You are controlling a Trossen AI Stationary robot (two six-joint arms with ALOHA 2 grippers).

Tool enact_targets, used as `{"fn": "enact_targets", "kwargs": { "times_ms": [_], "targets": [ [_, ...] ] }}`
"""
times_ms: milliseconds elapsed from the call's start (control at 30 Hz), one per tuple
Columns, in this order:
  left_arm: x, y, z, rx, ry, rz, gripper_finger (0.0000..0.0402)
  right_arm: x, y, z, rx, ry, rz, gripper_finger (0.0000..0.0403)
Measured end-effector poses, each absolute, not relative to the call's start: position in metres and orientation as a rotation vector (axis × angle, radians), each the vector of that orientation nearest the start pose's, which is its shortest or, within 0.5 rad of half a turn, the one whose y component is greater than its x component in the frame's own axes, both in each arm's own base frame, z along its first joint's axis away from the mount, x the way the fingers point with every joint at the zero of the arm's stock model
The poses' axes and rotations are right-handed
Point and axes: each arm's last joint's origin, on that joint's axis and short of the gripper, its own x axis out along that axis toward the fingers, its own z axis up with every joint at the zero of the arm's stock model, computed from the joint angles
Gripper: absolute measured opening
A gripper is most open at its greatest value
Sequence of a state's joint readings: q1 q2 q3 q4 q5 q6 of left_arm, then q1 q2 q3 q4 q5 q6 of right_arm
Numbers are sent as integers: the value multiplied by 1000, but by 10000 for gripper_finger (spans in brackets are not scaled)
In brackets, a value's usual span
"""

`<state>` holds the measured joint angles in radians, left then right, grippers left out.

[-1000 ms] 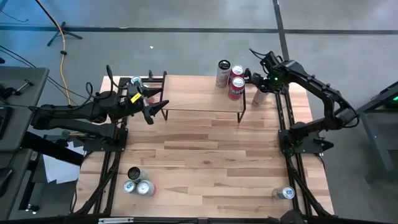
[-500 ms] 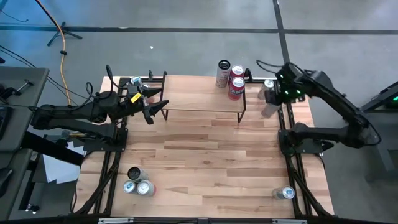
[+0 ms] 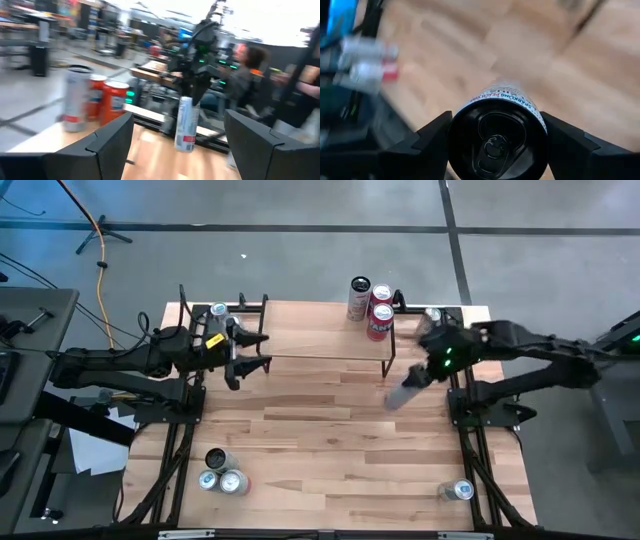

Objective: Place canned beverage on shelf
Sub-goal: Put the top white-pink soda can on the shelf aligned with the white-pink soda can

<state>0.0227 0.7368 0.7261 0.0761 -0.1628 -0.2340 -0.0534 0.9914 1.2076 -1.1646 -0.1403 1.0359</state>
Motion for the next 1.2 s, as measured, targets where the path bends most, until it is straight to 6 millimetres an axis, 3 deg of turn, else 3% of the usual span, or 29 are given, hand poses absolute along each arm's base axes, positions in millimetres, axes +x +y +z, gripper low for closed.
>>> {"fn": "enact_targets", "kwargs": {
  "times_ms": [167, 333, 567, 733, 933, 1067, 1200],
  "targets": [
    [166, 5, 346, -289, -96, 66, 271, 190, 26, 347, 1037, 1028, -250, 246],
    [165, 5, 355, -349, -185, 48, 271, 229, 42, 345, 993, 888, -144, 246],
    [165, 6, 358, -430, -221, 50, 271, 267, 45, 378, 825, 719, -84, 246],
    [177, 6, 348, -514, -96, 73, 271, 290, 47, 409, 683, 655, -55, 246],
    [196, 2, 357, -452, 86, 47, 271, 312, 45, 421, 581, 736, -75, 246],
    [203, -3, 361, -422, 97, -79, 271, 322, 43, 430, 522, 739, -66, 246],
    [208, -4, 355, -382, 135, -92, 271, 329, 41, 432, 493, 734, -61, 246]
  ]
}}
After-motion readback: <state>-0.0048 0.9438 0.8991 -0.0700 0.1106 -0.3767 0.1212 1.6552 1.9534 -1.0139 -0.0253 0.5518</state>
